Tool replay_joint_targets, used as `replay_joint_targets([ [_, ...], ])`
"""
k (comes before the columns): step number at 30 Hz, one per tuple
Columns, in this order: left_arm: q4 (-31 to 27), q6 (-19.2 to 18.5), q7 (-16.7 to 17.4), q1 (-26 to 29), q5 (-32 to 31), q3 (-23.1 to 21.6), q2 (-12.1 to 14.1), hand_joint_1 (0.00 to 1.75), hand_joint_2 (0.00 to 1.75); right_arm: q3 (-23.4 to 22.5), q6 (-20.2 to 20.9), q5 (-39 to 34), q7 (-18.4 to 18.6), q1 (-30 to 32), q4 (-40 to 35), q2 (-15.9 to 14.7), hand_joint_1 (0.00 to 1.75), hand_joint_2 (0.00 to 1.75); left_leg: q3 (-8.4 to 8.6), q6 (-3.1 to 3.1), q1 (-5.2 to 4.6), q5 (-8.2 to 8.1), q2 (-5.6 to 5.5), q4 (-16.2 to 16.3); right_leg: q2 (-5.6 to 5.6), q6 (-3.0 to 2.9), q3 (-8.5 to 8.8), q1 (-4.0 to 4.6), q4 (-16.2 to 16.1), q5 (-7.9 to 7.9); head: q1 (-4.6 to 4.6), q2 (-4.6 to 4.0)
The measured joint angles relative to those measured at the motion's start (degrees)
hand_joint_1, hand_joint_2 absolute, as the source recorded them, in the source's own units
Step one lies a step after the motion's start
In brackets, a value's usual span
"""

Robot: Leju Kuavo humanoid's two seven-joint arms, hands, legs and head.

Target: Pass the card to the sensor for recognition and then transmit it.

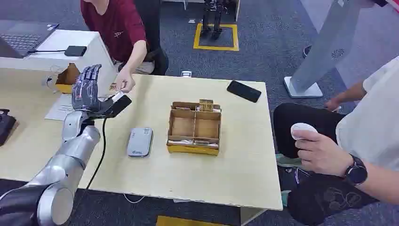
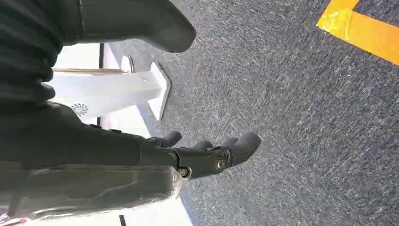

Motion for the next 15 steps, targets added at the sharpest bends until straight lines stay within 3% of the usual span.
replay_joint_targets([
  [15,1.60,0.02,-0.44,-0.02,0.35,-0.07,0.00,1.75,1.75,-0.07,0.02,0.04,-0.35,0.00,0.00,0.00,0.00,1.75,0.00,0.00,0.00,0.00,0.01,0.00,0.00,0.00,-0.01,0.00,0.00,0.00,0.00,0.00],
])
